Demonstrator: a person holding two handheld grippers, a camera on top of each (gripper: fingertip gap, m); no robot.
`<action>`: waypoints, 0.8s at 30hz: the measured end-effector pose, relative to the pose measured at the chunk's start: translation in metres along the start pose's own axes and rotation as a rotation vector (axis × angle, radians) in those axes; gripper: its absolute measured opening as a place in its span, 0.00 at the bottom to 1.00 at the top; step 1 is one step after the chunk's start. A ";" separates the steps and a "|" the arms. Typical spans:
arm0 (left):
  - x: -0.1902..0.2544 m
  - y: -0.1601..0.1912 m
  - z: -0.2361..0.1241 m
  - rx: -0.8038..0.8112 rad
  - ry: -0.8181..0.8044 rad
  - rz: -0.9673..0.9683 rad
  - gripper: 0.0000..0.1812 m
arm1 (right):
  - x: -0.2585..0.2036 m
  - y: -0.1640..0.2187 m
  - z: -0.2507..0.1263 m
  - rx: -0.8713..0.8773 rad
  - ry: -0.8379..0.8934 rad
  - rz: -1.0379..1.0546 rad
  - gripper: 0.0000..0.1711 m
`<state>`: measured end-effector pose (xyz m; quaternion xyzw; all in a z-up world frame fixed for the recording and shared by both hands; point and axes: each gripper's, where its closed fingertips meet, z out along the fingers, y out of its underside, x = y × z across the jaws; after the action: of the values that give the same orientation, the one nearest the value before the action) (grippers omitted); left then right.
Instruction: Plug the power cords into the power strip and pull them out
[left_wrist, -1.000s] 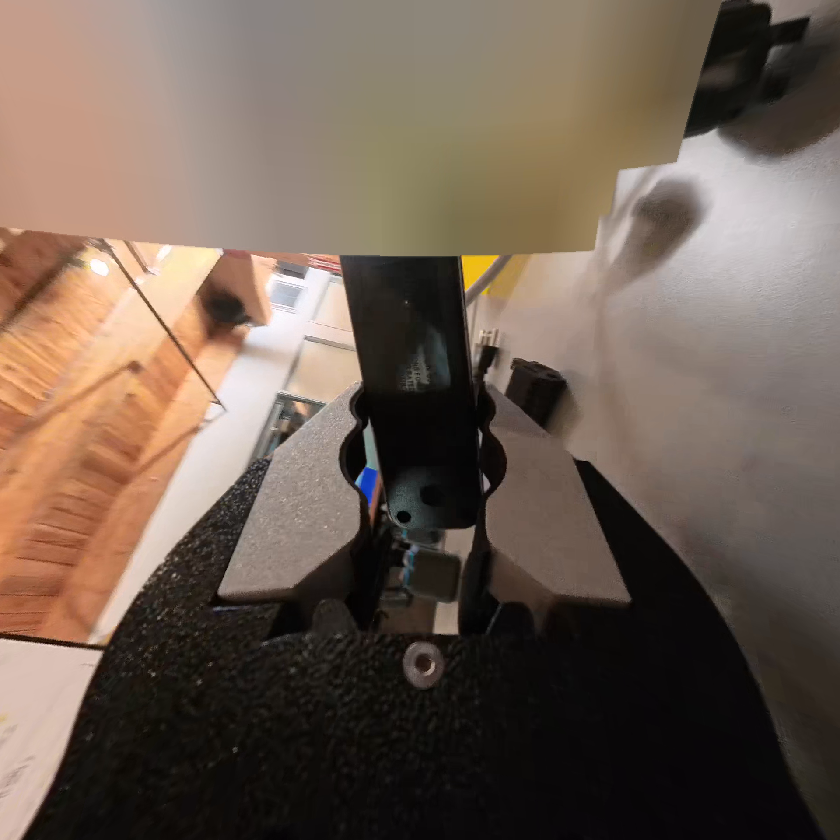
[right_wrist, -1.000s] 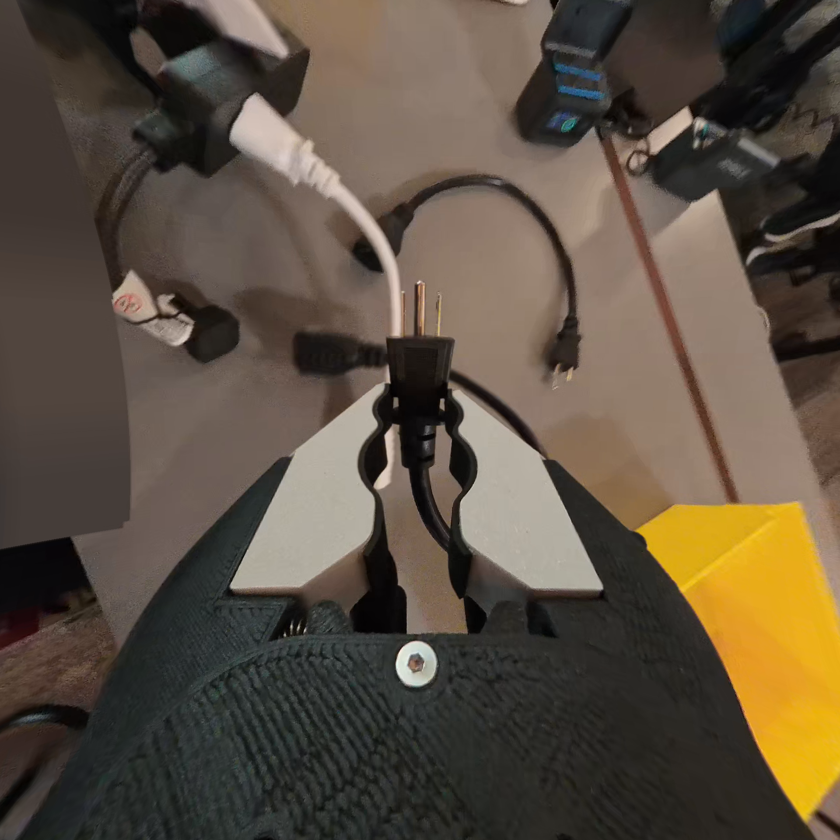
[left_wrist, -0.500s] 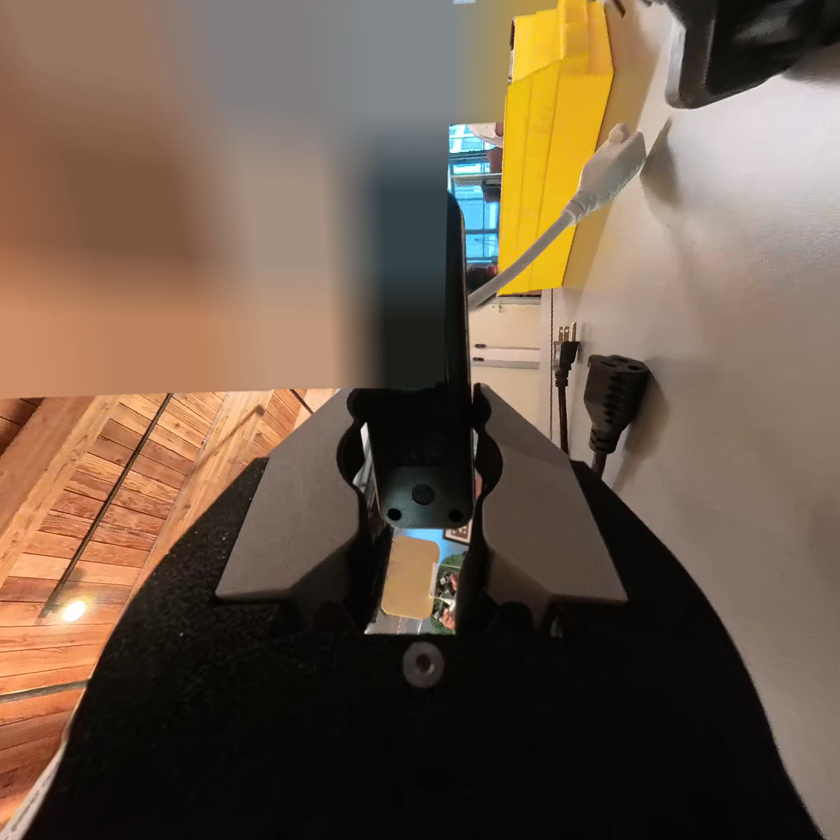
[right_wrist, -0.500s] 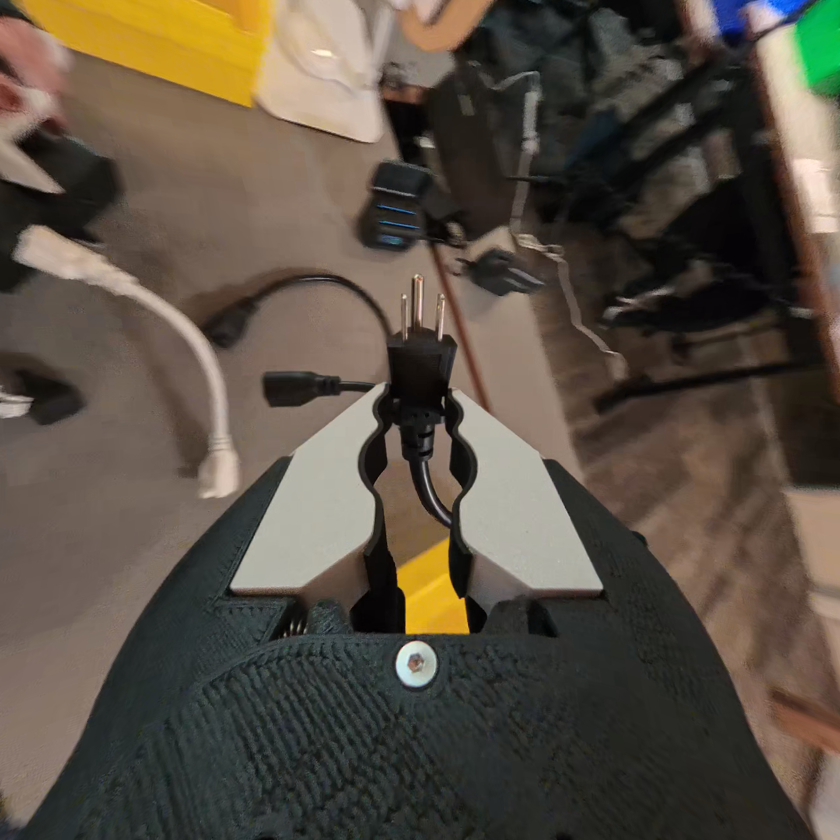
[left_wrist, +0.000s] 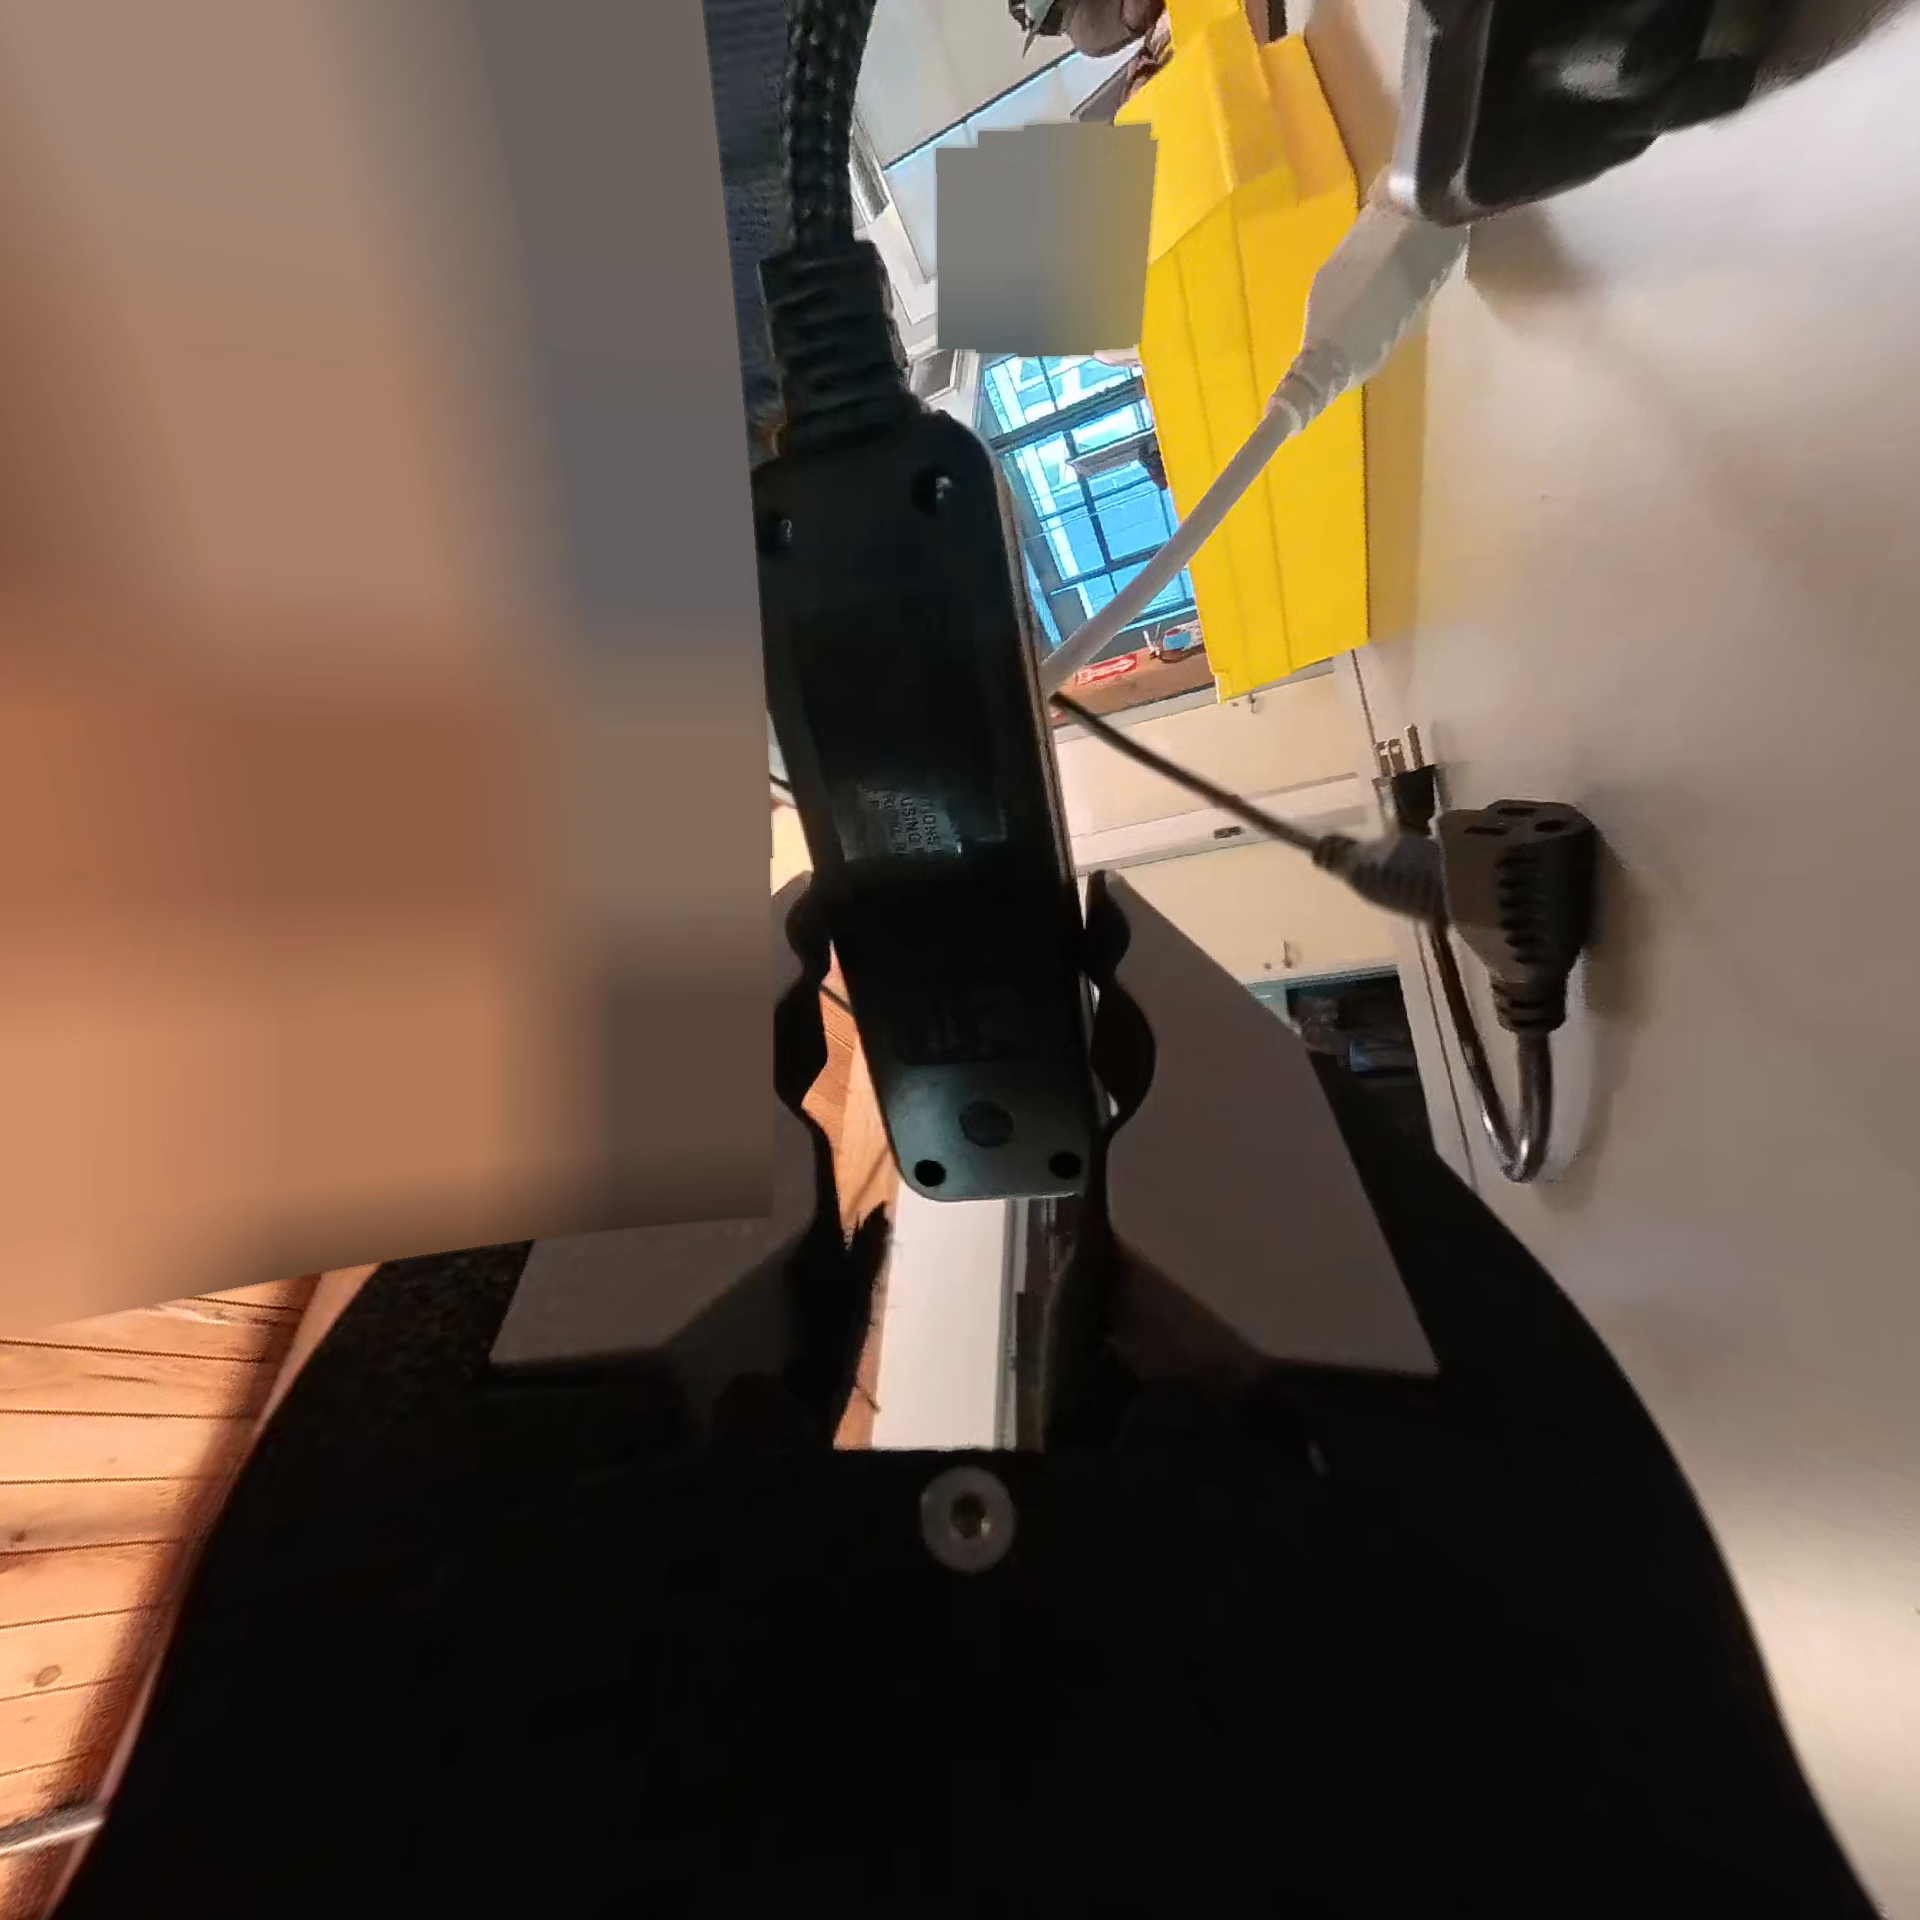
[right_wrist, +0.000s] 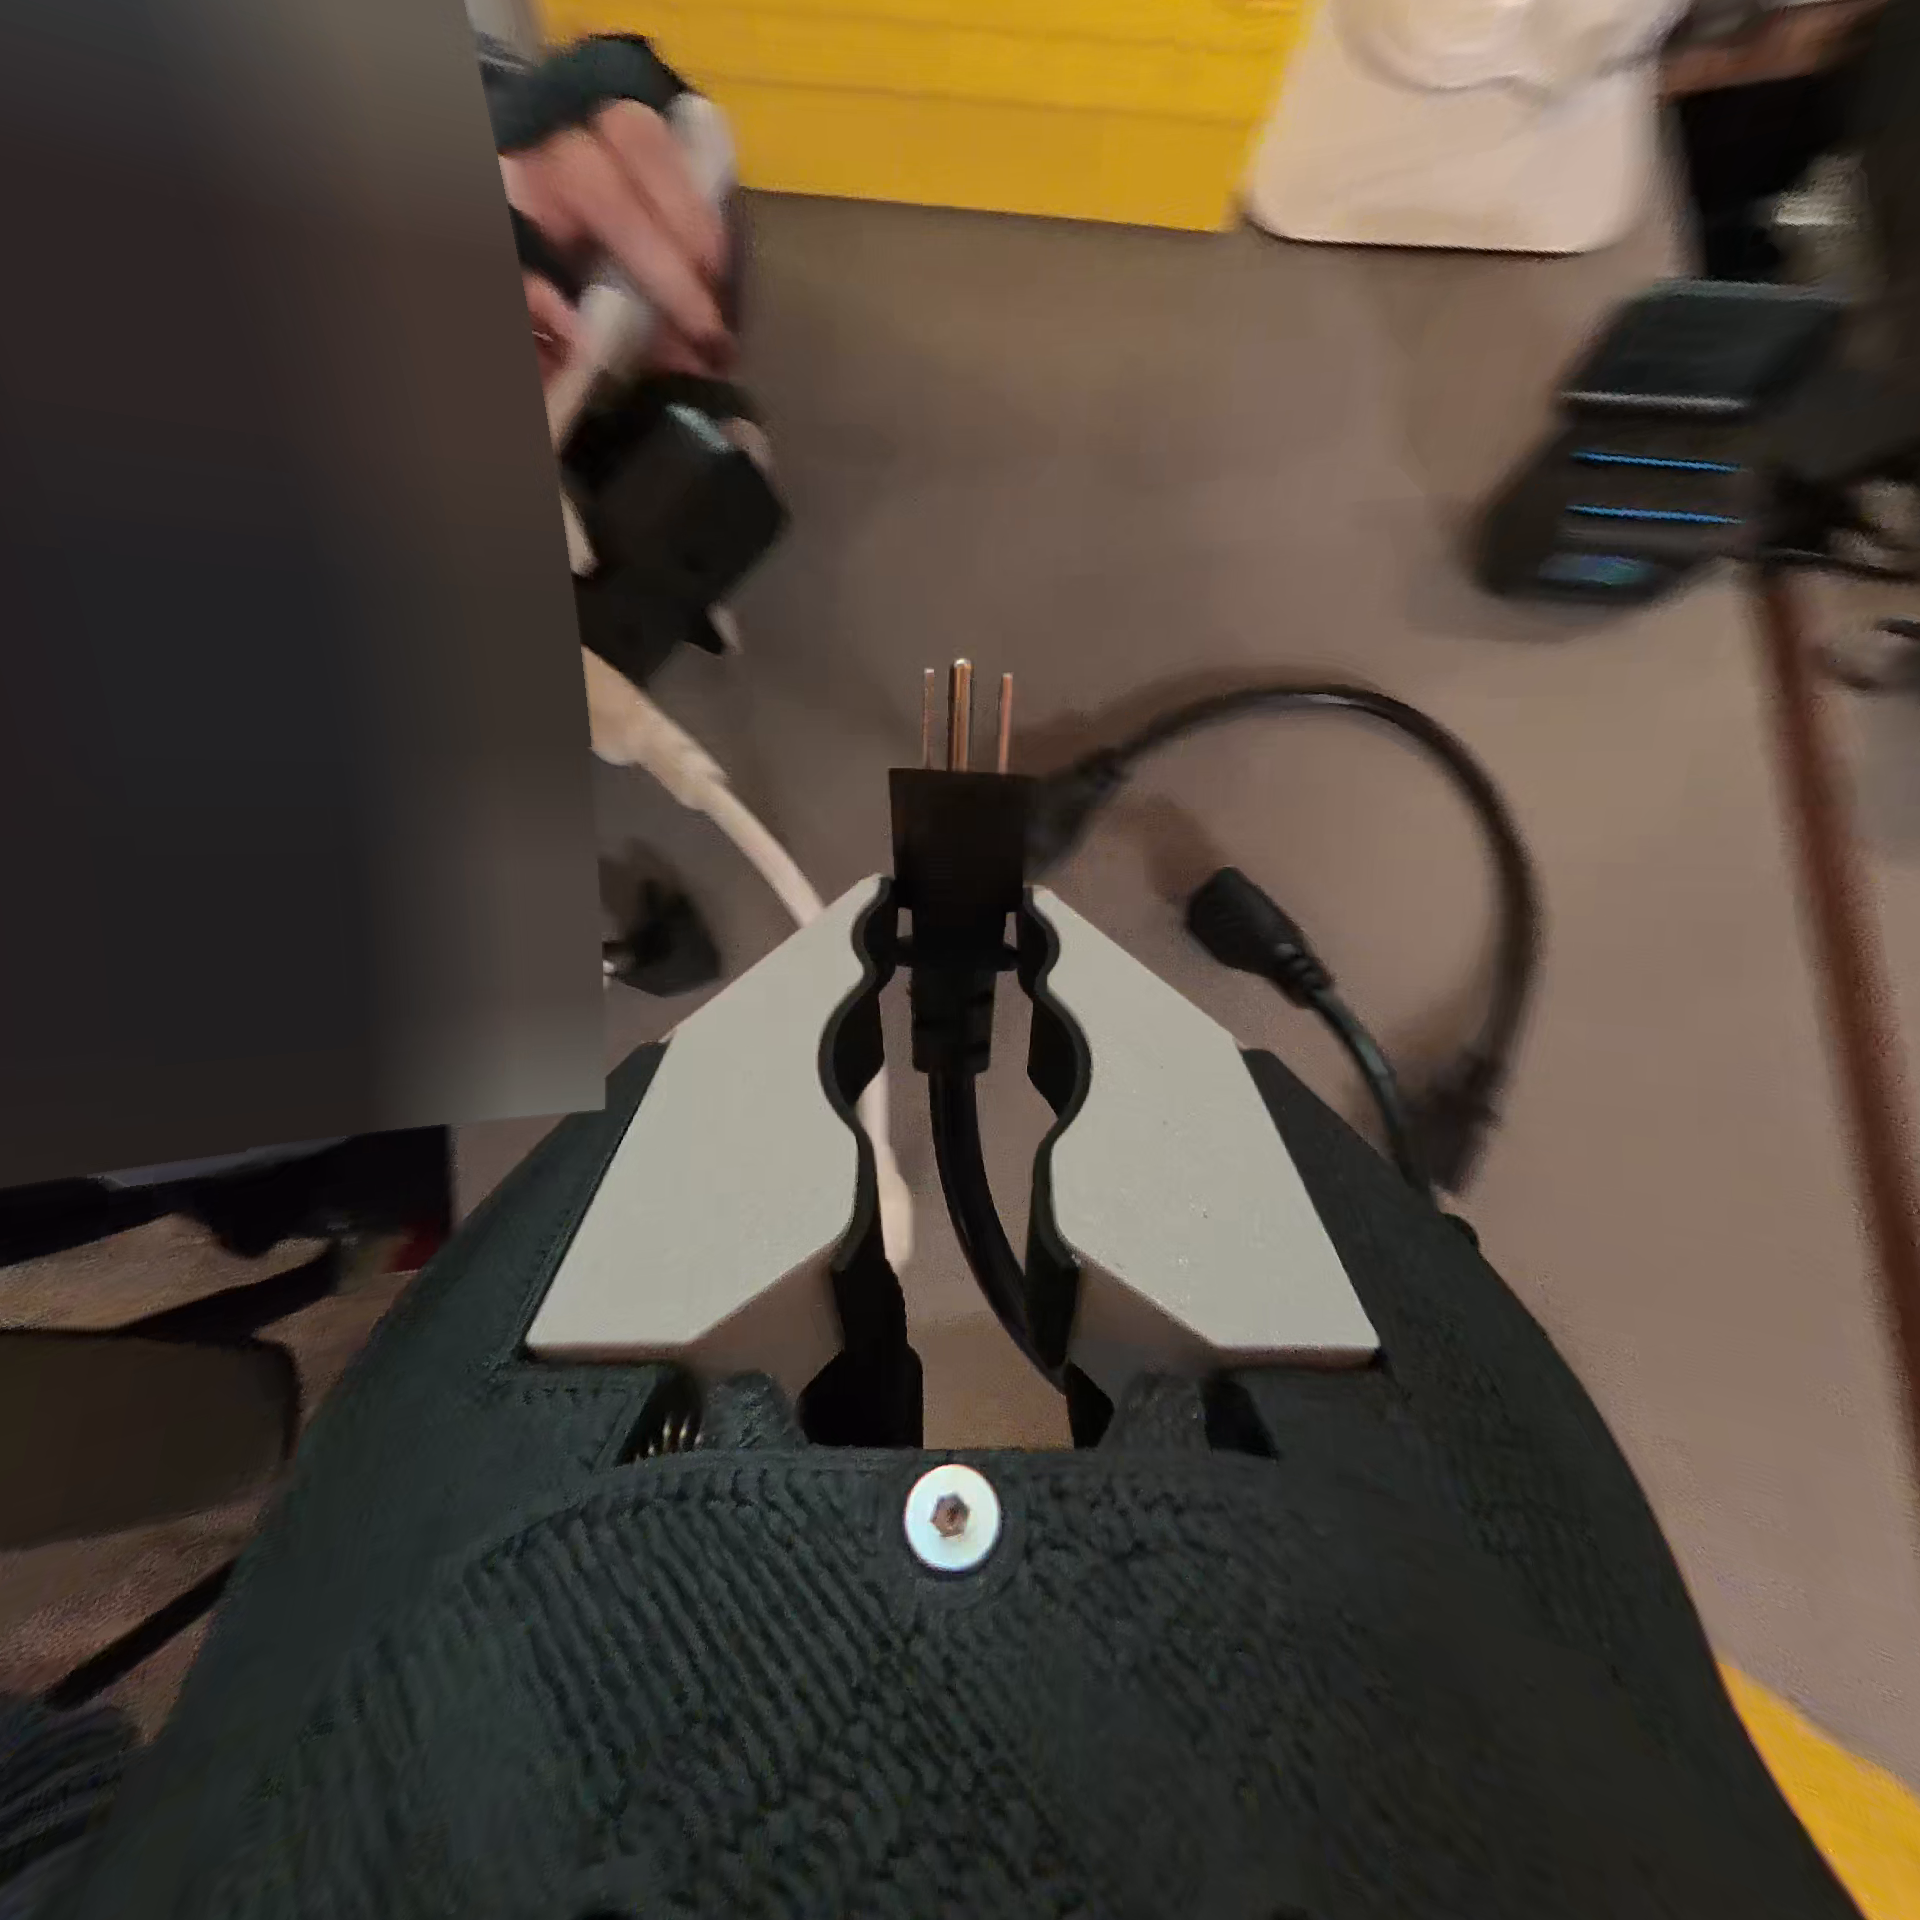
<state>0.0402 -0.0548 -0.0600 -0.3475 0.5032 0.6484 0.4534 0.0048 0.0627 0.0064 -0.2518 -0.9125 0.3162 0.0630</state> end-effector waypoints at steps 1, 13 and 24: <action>0.002 0.000 0.000 0.001 0.006 -0.010 0.26 | -0.009 -0.003 0.014 0.010 -0.068 0.003 0.12; 0.060 0.018 -0.016 -0.059 0.290 -0.109 0.37 | -0.019 0.029 0.118 -0.019 -0.092 0.064 0.12; 0.079 0.056 -0.086 -0.422 0.700 -0.422 0.44 | 0.042 0.038 0.163 0.011 0.136 0.048 0.18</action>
<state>-0.0400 -0.1235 -0.1348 -0.7253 0.4013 0.4736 0.2978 -0.0600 0.0207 -0.1480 -0.2941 -0.8981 0.3047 0.1184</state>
